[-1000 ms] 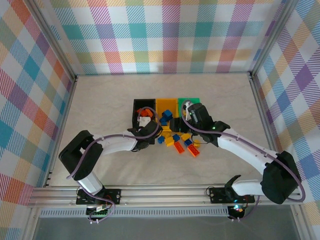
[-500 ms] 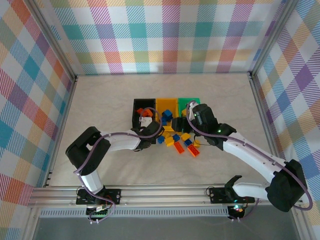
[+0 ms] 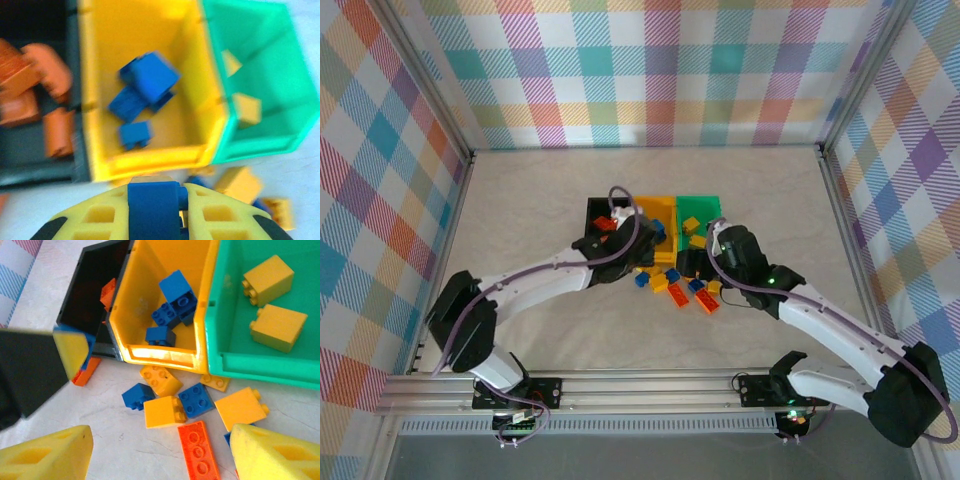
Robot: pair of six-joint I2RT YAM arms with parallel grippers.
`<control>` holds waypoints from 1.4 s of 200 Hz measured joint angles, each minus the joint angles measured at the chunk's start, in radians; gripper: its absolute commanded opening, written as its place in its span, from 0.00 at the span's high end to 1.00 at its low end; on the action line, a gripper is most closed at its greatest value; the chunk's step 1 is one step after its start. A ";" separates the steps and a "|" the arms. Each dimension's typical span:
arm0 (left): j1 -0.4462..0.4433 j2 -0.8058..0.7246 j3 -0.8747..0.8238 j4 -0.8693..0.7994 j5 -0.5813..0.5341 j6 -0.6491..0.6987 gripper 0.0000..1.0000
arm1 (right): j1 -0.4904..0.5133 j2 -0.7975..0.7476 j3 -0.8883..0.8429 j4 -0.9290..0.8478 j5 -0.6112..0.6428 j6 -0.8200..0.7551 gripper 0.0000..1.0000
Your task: Sort the legos into containers by color
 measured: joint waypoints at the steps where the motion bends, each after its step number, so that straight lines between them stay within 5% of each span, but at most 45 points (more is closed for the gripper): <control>1: 0.001 0.006 0.009 0.000 0.005 0.000 0.86 | 0.000 -0.001 -0.001 0.000 0.000 0.001 0.27; 69: 0.098 0.325 0.256 -0.062 0.108 -0.006 0.82 | -0.019 -0.093 -0.016 -0.073 -0.004 0.014 0.25; 107: 0.103 0.353 0.286 -0.082 0.126 -0.026 0.44 | -0.024 -0.131 -0.034 -0.106 -0.011 0.014 0.22; 156: 0.053 0.253 0.264 -0.067 0.142 -0.026 0.17 | -0.032 -0.150 -0.060 -0.139 -0.011 0.014 0.21; 165: 0.040 0.201 0.242 -0.059 0.148 -0.021 0.00 | -0.032 -0.150 -0.066 -0.143 -0.011 0.014 0.21; 220: -0.037 -0.150 0.018 0.058 0.178 -0.045 0.00 | -0.037 -0.077 -0.108 -0.163 -0.014 0.014 0.22; 280: -0.042 -0.355 -0.400 0.104 0.175 -0.137 0.00 | -0.037 0.151 -0.123 -0.164 -0.010 0.010 0.26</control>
